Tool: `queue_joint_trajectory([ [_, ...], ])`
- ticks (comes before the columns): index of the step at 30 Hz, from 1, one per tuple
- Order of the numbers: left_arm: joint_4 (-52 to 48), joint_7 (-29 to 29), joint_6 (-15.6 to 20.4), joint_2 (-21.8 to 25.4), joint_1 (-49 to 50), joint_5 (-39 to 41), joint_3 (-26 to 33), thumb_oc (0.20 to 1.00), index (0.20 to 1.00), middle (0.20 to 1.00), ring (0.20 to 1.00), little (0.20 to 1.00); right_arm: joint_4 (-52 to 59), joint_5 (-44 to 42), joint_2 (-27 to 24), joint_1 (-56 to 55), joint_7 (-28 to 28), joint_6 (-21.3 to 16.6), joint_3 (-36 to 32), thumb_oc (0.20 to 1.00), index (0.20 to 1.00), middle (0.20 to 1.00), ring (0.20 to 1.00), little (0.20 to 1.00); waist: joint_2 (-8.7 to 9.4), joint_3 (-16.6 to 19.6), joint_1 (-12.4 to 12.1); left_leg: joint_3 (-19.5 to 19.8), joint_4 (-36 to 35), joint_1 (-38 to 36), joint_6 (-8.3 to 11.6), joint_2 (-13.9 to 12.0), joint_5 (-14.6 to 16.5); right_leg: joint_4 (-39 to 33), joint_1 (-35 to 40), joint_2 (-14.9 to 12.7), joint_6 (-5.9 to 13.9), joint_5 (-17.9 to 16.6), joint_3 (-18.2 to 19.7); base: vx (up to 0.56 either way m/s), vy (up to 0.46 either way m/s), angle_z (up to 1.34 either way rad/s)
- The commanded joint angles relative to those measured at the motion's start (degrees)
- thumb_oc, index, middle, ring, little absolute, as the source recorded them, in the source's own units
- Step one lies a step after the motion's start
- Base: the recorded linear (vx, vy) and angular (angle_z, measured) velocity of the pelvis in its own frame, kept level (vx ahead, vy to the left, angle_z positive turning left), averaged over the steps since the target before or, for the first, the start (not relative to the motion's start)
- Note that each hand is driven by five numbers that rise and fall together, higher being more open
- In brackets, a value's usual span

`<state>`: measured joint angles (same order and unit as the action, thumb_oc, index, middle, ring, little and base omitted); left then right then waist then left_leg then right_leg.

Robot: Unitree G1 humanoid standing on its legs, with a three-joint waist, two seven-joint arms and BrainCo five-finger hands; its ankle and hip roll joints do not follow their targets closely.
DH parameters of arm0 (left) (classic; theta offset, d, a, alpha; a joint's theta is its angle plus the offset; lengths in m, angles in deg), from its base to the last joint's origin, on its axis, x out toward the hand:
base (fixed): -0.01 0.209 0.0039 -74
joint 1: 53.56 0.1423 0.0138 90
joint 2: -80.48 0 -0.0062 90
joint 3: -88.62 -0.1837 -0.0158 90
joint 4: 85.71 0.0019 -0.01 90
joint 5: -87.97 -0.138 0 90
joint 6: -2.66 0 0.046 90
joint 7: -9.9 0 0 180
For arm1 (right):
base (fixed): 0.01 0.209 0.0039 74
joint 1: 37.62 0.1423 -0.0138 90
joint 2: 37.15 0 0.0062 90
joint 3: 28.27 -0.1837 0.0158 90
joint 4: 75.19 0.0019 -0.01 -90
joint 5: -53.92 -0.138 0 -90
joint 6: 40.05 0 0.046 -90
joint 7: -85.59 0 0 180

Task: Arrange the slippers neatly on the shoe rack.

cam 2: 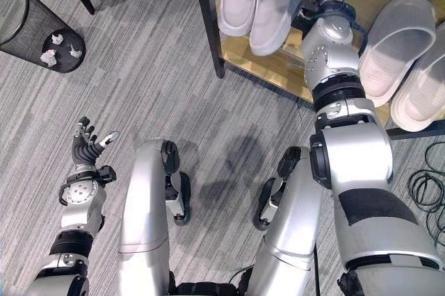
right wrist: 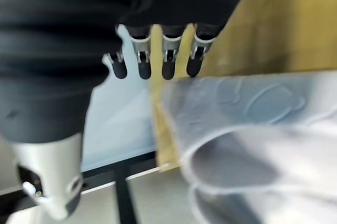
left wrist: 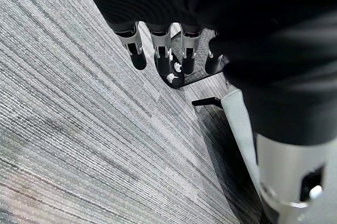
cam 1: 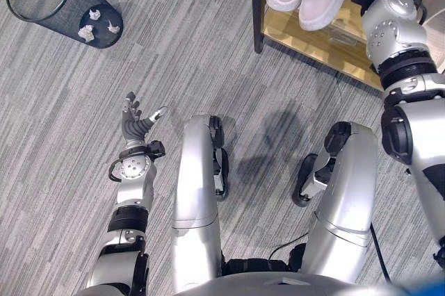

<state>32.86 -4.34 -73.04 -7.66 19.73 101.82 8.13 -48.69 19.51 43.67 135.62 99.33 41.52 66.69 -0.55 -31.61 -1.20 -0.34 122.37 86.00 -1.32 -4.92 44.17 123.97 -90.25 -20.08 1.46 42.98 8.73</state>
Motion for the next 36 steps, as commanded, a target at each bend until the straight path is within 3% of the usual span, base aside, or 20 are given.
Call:
queue_joint_trajectory([
  [1,-1.15,-2.33,3.57,1.33,0.00,-2.09,1.68,1.000,1.000,1.000,1.000,1.000,-1.05,3.31,2.47,2.83,1.14,-4.06,0.14,1.000,1.000,1.000,1.000,1.000,0.58,1.82,-1.21,8.20,4.94,3.96,-2.04,0.64,-0.06,-0.31,0.29,-0.89,-0.33,-8.14,5.38,-0.03,0.018,0.00],
  [8,0.61,-3.71,2.74,0.94,-2.66,-1.15,2.05,1.000,1.000,1.000,1.000,1.000,0.40,6.51,1.61,0.02,3.99,-3.94,0.79,1.000,1.000,1.000,1.000,1.000,0.73,1.82,0.13,7.92,4.29,3.96,-2.43,0.54,-0.75,-0.79,0.29,-0.12,-0.11,-8.76,5.56,-0.03,0.029,0.00],
  [13,-0.73,-5.83,3.35,-1.12,-2.02,-0.89,4.00,1.000,1.000,1.000,1.000,1.000,25.96,18.12,-0.49,-12.04,4.17,-3.78,3.27,1.000,1.000,1.000,1.000,1.000,1.08,1.84,1.26,7.71,3.94,3.96,-2.86,0.40,-1.00,-1.69,0.29,0.58,0.56,-9.51,5.99,-0.03,0.063,-0.03],
  [15,-4.11,-8.06,2.30,-2.50,-2.30,-0.70,4.79,1.000,1.000,1.000,1.000,1.000,42.44,21.84,-0.79,-22.13,5.37,1.05,-3.09,1.000,1.000,1.000,1.000,1.000,0.81,1.91,2.13,7.48,3.92,3.96,-3.25,0.49,-1.12,-2.28,0.29,1.25,1.17,-9.94,5.91,-0.05,0.129,-0.08],
  [17,-5.56,-8.53,1.20,-2.07,-3.16,-0.62,5.63,1.000,1.000,1.000,1.000,1.000,46.97,23.20,-1.31,-25.48,5.72,3.58,-5.74,1.000,1.000,1.000,1.000,1.000,0.76,1.93,2.67,7.18,4.04,3.96,-3.34,0.43,-1.01,-2.21,0.29,1.52,1.41,-10.18,6.16,-0.03,0.088,-0.10],
  [21,-8.67,-8.69,-0.62,-0.19,-3.93,0.77,7.62,1.000,1.000,1.000,1.000,1.000,56.69,23.59,-1.86,-37.62,5.02,5.44,-11.76,1.000,1.000,1.000,1.000,1.000,0.45,2.66,3.96,6.41,4.01,3.96,-3.82,0.23,-0.66,-2.91,0.29,2.13,2.11,-10.65,6.65,-0.01,0.098,-0.13],
  [26,-14.66,-7.16,-1.59,-2.47,2.35,2.21,8.43,1.000,1.000,1.000,1.000,1.000,67.83,22.51,0.37,-51.50,3.62,6.50,-16.31,1.000,1.000,1.000,1.000,1.000,0.77,4.69,4.46,5.60,3.61,3.96,-3.80,-0.07,0.13,-2.89,0.29,2.64,2.40,-10.59,6.92,0.01,0.036,-0.11],
  [31,-19.60,-6.21,-1.73,-5.57,7.29,1.37,5.83,1.000,1.000,1.000,1.000,1.000,73.74,27.35,1.80,-61.20,4.34,5.51,-18.17,1.000,1.000,1.000,1.000,1.000,0.99,6.19,4.33,5.01,3.86,3.96,-3.56,-0.19,0.99,-3.01,0.29,2.75,2.36,-10.31,6.51,0.01,0.003,-0.01],
  [36,-20.80,-6.20,-1.62,-7.49,10.54,0.89,4.77,1.000,1.000,1.000,1.000,1.000,71.17,29.71,5.35,-75.27,4.43,8.54,-20.75,1.000,1.000,1.000,1.000,1.000,1.52,7.23,4.52,4.47,3.06,3.96,-3.55,-0.51,1.41,-4.22,0.29,2.82,2.28,-10.30,6.34,0.00,0.000,-0.01],
])
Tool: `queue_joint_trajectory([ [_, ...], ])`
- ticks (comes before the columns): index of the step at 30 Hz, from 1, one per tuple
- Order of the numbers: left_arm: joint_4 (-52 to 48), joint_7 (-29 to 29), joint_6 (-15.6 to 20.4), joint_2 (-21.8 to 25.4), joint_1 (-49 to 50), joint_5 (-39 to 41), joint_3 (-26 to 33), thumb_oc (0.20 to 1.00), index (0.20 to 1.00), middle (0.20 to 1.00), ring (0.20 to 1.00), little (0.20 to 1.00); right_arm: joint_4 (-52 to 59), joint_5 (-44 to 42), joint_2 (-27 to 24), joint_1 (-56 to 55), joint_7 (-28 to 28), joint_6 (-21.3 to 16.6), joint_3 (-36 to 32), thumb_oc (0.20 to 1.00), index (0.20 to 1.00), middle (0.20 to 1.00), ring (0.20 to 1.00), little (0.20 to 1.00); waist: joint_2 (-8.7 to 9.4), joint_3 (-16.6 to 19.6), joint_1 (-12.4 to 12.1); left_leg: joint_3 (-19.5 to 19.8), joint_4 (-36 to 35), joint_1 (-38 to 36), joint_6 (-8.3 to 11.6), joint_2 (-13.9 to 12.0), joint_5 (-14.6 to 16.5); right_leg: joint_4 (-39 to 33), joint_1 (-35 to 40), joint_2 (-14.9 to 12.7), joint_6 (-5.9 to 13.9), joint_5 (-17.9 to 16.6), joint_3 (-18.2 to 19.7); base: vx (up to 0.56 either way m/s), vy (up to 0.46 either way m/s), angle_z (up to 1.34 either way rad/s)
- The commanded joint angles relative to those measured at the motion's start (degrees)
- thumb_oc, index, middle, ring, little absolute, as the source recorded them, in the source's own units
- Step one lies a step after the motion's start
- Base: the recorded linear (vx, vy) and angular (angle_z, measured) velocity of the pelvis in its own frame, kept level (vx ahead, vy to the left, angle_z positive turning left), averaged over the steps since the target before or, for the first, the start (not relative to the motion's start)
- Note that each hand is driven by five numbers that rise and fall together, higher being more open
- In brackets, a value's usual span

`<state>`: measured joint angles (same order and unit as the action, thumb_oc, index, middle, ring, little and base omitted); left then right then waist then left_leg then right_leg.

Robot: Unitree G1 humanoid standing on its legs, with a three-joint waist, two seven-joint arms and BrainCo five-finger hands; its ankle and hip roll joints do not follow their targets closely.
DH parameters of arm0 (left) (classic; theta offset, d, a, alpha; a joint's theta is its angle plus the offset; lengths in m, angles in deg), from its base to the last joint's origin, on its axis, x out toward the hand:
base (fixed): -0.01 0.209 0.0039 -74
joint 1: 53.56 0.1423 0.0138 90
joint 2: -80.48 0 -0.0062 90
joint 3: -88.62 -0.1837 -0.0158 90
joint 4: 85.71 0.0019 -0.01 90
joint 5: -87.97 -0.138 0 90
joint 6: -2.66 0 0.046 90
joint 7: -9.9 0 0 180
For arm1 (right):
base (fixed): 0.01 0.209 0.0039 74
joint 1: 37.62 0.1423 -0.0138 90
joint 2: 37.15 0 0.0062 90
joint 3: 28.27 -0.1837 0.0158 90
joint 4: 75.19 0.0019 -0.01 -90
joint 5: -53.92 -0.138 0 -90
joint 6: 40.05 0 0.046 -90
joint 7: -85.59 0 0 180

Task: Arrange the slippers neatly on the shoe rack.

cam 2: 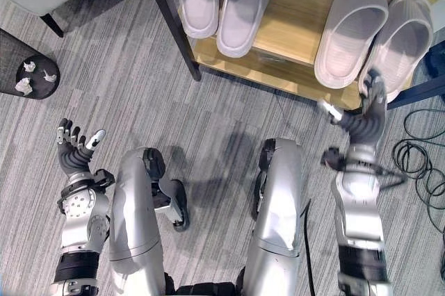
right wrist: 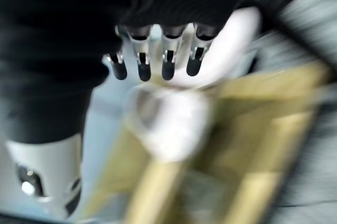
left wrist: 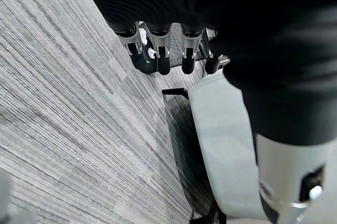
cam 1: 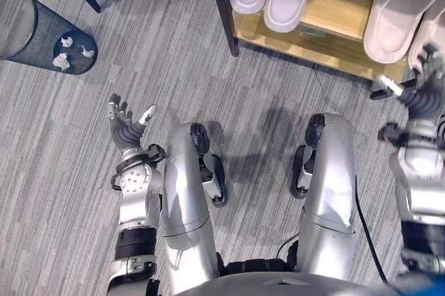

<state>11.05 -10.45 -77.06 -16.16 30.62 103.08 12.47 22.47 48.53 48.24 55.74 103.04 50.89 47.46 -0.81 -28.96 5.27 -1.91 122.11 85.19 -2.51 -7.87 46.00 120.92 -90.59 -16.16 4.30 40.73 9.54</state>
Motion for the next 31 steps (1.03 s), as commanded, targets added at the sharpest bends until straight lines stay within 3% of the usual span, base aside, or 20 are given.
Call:
queue_joint_trajectory([
  [1,1.71,-0.13,2.54,0.86,-0.29,-0.85,-0.03,1.000,1.000,1.000,1.000,1.000,-3.07,1.85,1.88,1.33,1.48,0.38,-1.85,1.000,1.000,1.000,1.000,1.000,1.89,5.59,-1.87,5.79,2.17,4.76,-2.25,2.29,-0.62,-2.13,0.63,-1.25,-0.60,-8.06,5.11,-0.01,-0.012,-0.07],
  [2,2.35,-0.21,2.61,0.84,-0.74,-1.13,-0.32,1.000,1.000,1.000,1.000,1.000,-4.94,2.72,2.17,0.14,1.94,1.06,-1.91,1.000,1.000,1.000,1.000,1.000,2.10,6.45,-1.85,5.51,1.05,4.76,-2.15,2.15,-0.89,-3.21,0.63,-1.40,-0.59,-8.22,4.87,-0.06,-0.042,-0.09],
  [3,4.94,-0.21,2.85,1.27,-2.07,-1.66,-0.04,1.000,1.000,1.000,1.000,1.000,-12.21,4.51,2.62,-4.73,4.22,2.77,-4.82,1.000,1.000,1.000,1.000,1.000,2.68,10.88,-1.75,4.40,-5.81,4.76,-2.31,1.69,-2.11,-9.18,0.63,-2.31,-0.42,-9.01,3.34,-0.09,-0.049,-0.11],
  [5,7.54,-0.38,2.41,2.66,-3.87,-1.82,1.42,1.000,1.000,1.000,1.000,1.000,-16.49,3.71,5.18,-6.44,5.73,4.27,-8.25,1.000,1.000,1.000,1.000,1.000,2.58,14.28,-1.64,4.27,-10.72,4.76,-2.30,1.88,-3.37,-14.46,1.34,-3.06,-0.05,-9.77,1.09,-0.10,-0.014,-0.05],
  [7,11.57,-0.39,1.55,3.68,-5.43,-0.83,3.73,1.000,1.000,1.000,1.000,1.000,-23.83,1.40,7.87,-7.61,8.30,4.65,-11.56,1.000,1.000,1.000,1.000,1.000,1.86,19.84,-1.53,4.94,-17.61,4.76,-1.98,1.87,-6.06,-21.86,2.65,-4.11,0.02,-10.84,-2.75,-0.07,0.006,-0.03],
  [9,14.68,-0.42,1.17,4.22,-5.60,-0.88,4.70,1.000,1.000,1.000,1.000,1.000,-27.39,1.48,9.04,-8.88,8.64,4.34,-11.39,1.000,1.000,1.000,1.000,1.000,1.31,22.90,-1.34,5.33,-23.99,2.33,-1.85,1.83,-8.65,-29.04,6.84,-4.54,0.13,-11.81,-6.29,-0.10,-0.035,0.04],
  [10,16.82,-0.82,1.40,4.55,-4.14,-1.92,4.63,1.000,1.000,1.000,1.000,1.000,-30.98,2.06,9.13,-10.10,8.06,3.51,-9.56,1.000,1.000,1.000,1.000,1.000,1.51,24.11,-1.07,4.65,-31.33,-3.75,-1.69,1.39,-10.63,-36.98,13.58,-4.22,0.16,-13.48,-9.65,-0.16,-0.070,0.14],
  [14,23.37,-1.91,2.18,1.15,2.31,0.48,6.97,1.000,1.000,1.000,1.000,1.000,-40.82,2.42,9.98,-11.70,5.30,0.21,-3.35,1.000,1.000,1.000,1.000,1.000,1.90,25.93,-0.51,3.27,-49.58,-21.89,-1.01,1.74,-15.67,-57.63,32.87,-1.33,0.81,-18.74,-15.25,-0.03,-0.085,-0.01],
  [15,26.25,-2.04,2.32,0.24,4.71,-0.10,6.03,1.000,1.000,1.000,1.000,1.000,-45.11,2.06,11.21,-11.76,3.74,-0.55,-0.99,1.000,1.000,1.000,1.000,1.000,2.35,27.29,-0.20,2.35,-59.03,-29.14,-0.29,1.91,-20.26,-65.87,39.35,0.10,0.62,-22.48,-16.51,0.13,-0.099,0.07],
  [19,32.77,-2.07,1.88,-1.12,9.34,-1.49,4.51,1.000,1.000,1.000,1.000,1.000,-51.50,3.69,12.46,-12.65,1.97,-1.23,4.47,1.000,1.000,1.000,1.000,1.000,3.11,29.27,0.95,0.57,-72.30,-42.40,-0.09,2.90,-24.96,-79.38,51.94,2.42,0.19,-27.41,-17.76,0.26,-0.074,-0.16],
  [20,39.34,-1.32,1.47,-3.34,12.65,-1.97,2.45,1.000,1.000,1.000,1.000,1.000,-58.64,4.10,14.11,-11.36,1.11,-1.35,7.35,1.000,1.000,1.000,1.000,1.000,3.06,30.97,1.21,-0.77,-84.69,-53.78,0.22,4.28,-29.44,-89.82,61.40,4.04,0.12,-31.88,-17.68,0.39,-0.101,-0.50],
  [23,47.65,-0.33,1.12,-4.62,13.72,-3.00,-0.58,1.000,1.000,1.000,1.000,1.000,-66.41,3.63,15.54,-10.03,-0.45,-1.28,9.74,1.000,1.000,1.000,1.000,1.000,2.62,32.80,1.14,-2.53,-97.57,-64.89,1.04,4.65,-33.60,-98.32,69.62,5.31,1.04,-35.90,-17.48,0.31,-0.063,-0.35],
  [26,57.53,1.38,0.86,-5.79,12.98,-7.10,-6.88,1.000,1.000,1.000,1.000,1.000,-75.14,3.74,16.73,-8.70,-0.23,-1.99,13.62,1.000,1.000,1.000,1.000,1.000,1.40,36.32,0.34,-2.56,-116.31,-79.39,2.48,5.09,-40.71,-114.73,82.39,7.20,2.04,-40.21,-18.47,0.27,-0.045,-0.06],
  [27,59.27,1.51,1.68,-5.17,12.66,-7.98,-7.59,1.000,1.000,1.000,1.000,1.000,-79.21,3.80,14.01,-8.81,-1.45,-4.84,12.68,1.000,1.000,1.000,1.000,1.000,0.94,36.65,0.17,-2.56,-118.38,-80.74,2.62,5.05,-41.99,-116.05,83.48,7.36,2.30,-40.63,-18.49,0.17,-0.013,-0.10],
  [30,63.01,4.93,2.00,-4.62,8.94,-8.56,-9.55,1.000,1.000,1.000,1.000,1.000,-86.19,2.80,9.28,-5.54,-5.60,-6.13,11.53,1.000,1.000,1.000,1.000,1.000,-0.71,38.81,0.27,-2.14,-125.52,-85.32,3.84,4.88,-45.88,-122.81,88.80,7.70,3.25,-42.34,-19.69,0.11,0.045,0.04],
  [31,63.89,5.33,1.44,-4.44,8.22,-9.08,-10.05,1.000,1.000,1.000,1.000,1.000,-86.66,2.63,8.66,-5.54,-5.80,-6.46,11.10,1.000,1.000,1.000,1.000,1.000,-0.85,39.37,0.27,-2.14,-126.76,-86.26,3.85,4.92,-45.64,-124.60,90.13,7.87,3.47,-42.64,-19.93,0.10,0.053,0.04],
])
